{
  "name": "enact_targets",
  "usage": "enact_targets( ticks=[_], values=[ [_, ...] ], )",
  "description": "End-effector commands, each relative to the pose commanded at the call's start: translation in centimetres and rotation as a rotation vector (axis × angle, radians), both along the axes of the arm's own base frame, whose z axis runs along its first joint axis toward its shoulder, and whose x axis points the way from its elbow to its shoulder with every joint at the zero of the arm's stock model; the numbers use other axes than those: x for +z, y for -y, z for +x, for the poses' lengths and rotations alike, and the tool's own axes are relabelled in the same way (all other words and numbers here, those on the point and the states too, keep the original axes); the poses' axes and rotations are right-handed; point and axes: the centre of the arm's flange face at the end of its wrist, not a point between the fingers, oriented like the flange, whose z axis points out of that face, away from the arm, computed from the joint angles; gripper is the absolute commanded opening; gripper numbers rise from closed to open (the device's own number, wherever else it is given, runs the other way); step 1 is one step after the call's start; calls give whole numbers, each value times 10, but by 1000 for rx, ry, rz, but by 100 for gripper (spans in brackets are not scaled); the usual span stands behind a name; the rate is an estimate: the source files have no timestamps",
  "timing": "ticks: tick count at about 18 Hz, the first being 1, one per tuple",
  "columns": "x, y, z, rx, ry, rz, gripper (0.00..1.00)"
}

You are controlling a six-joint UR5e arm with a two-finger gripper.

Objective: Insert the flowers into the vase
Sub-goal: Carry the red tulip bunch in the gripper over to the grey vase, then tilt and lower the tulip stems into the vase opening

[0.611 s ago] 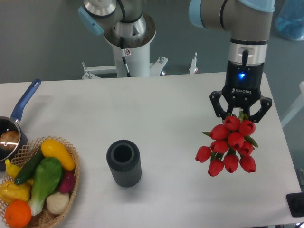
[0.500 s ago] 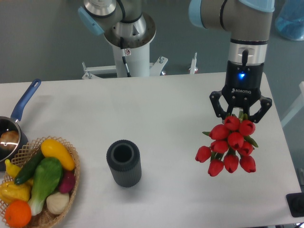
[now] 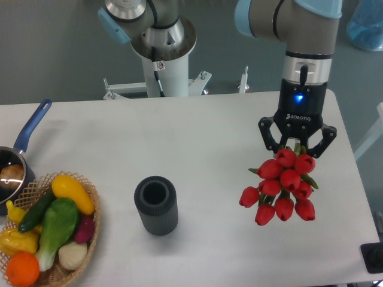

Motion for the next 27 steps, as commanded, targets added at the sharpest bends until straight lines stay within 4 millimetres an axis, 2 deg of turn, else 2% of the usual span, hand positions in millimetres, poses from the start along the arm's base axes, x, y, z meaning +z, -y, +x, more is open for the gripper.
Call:
enact_targets(
  ticks=[8, 18, 20, 23, 27],
  values=[
    [15, -19, 23, -136, 103, 212, 39],
    [34, -33, 49, -341, 221, 493, 39],
    [30, -36, 59, -371, 245, 522, 39],
    [42, -36, 81, -417, 255, 568, 39],
    [43, -44, 94, -447, 269, 581, 39]
  ],
)
